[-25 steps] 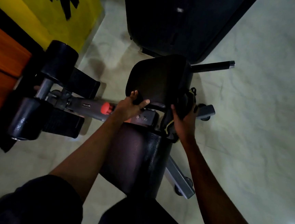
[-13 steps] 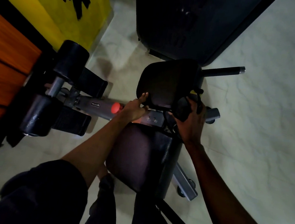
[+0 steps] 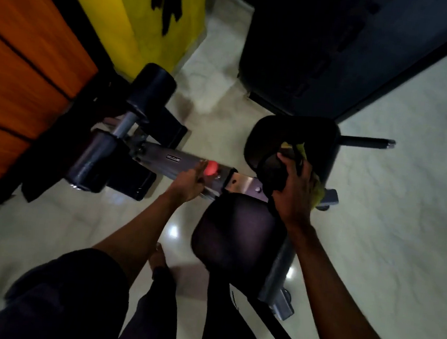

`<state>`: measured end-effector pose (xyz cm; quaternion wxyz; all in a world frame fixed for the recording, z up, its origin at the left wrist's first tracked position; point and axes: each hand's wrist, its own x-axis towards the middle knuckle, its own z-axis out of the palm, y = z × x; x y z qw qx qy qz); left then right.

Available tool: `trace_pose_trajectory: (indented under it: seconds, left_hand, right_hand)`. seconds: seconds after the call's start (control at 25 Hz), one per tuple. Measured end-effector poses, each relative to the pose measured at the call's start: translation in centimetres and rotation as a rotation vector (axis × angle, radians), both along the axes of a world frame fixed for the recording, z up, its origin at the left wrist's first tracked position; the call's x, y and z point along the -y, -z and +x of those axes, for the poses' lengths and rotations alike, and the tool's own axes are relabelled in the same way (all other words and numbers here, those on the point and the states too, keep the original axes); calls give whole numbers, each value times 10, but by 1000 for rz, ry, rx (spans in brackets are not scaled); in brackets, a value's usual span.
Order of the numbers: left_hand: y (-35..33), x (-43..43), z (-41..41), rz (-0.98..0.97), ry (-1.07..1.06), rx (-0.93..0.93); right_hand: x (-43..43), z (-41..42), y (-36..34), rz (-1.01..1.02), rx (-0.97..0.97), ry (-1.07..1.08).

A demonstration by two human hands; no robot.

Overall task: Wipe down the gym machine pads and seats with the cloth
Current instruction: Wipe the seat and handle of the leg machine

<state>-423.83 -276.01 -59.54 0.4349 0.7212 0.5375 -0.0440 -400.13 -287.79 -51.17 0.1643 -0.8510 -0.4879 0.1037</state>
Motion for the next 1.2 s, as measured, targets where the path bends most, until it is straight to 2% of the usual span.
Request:
trace_pose_trajectory:
  seconds: [0.2,0.4,0.6,0.72,0.88,1.08,1.2]
  left_hand:
    - [11,-18,-105,-7,-194,9]
    - [34,-38,-206,46,-344,-27]
    - [74,-47,-289,32,-476,-59]
    - [99,-49,-318,-18,-662,-62]
    - [124,-56,-342,-57,-890,-5]
    - [150,-65,-362,-45,-832,7]
    - [158,-59,-356,-71,-872,63]
  right_hand:
    - [-83,-86,5,-204,-38,-383]
    - [-133,-171,46,-338,-33,-498]
    - [-173,-243,97,-396,-120,-552]
    - [-201,-276,129,-374,-162,-616]
    - [-249,-326,169,-235,-190,-748]
    - [-285,-370,221,-227,-52,-903]
    - [-272,-379,244,-204,51,-868]
